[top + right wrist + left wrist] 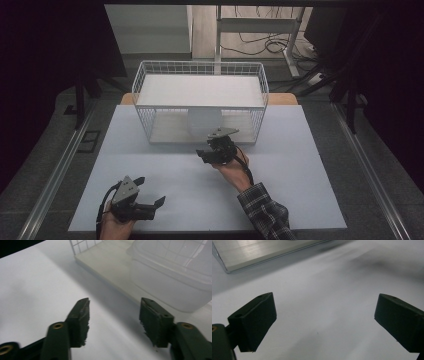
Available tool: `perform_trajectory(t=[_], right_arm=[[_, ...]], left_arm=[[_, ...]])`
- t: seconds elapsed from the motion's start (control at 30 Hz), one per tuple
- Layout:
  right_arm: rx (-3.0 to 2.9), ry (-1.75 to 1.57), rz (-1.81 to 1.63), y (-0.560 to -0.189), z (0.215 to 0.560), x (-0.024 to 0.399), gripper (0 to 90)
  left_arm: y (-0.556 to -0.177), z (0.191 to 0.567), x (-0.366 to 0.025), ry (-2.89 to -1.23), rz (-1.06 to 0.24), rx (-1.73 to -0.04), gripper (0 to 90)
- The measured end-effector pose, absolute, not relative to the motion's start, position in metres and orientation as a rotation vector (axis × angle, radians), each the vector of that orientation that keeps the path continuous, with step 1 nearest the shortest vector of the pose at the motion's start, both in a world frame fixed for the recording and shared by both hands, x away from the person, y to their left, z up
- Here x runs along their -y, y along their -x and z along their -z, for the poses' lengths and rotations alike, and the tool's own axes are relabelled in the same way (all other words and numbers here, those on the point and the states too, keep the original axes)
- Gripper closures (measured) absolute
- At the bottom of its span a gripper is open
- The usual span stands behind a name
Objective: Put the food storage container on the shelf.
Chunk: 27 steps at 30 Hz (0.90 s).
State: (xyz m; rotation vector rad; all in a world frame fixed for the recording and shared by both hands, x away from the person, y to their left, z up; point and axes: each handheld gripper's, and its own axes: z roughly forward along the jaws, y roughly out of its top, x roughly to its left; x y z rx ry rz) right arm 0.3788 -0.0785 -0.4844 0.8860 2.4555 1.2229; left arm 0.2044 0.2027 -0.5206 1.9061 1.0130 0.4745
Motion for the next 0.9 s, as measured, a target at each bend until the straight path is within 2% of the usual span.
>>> perform_trajectory(t=[0.13, 0.4, 0.63, 0.9], right_arm=[[-2.47, -0.851, -1.195, -0.369, 0.486, 0.08, 27.4], [-2.475, -0.843, -1.212, -0.351, 0.492, 0.092, 14.2], [-2.465, -0.846, -1.229, -0.34, 0.49, 0.102, 7.1], [-2.466, -0.847, -1.223, -0.328, 0.489, 0.116, 3.4]], left_arm=[[-0.206, 0.522, -0.201, -1.922, -0.466, -1.01, 3.4], [-0.208, 0.525, -0.198, -1.926, -0.435, -1.01, 3.1], [-0.209, 0.527, -0.195, -1.95, -0.418, -1.003, 2.4], [-0.208, 0.527, -0.193, -1.963, -0.426, -0.995, 2.0]])
